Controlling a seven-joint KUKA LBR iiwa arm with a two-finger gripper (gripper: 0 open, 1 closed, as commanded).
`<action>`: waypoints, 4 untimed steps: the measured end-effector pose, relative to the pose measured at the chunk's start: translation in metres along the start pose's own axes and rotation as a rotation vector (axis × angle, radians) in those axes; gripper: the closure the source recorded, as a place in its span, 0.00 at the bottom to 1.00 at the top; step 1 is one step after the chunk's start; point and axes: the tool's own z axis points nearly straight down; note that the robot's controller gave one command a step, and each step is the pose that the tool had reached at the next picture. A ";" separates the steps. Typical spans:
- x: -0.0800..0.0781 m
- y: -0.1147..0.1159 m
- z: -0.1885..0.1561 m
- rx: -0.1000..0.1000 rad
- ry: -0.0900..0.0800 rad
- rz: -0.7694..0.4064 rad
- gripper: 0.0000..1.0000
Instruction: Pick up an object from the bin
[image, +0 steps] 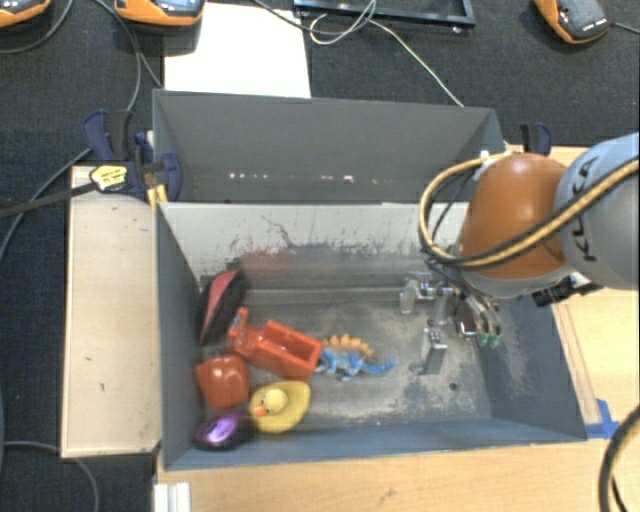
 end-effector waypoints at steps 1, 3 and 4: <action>0.000 0.000 -0.003 0.000 -0.004 0.000 0.00; -0.001 0.082 0.076 -0.002 -0.005 -0.328 0.00; 0.038 0.069 0.075 0.001 0.002 -0.458 1.00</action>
Offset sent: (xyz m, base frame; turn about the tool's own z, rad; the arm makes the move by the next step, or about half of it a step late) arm -0.0634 0.0204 -0.0209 -0.2941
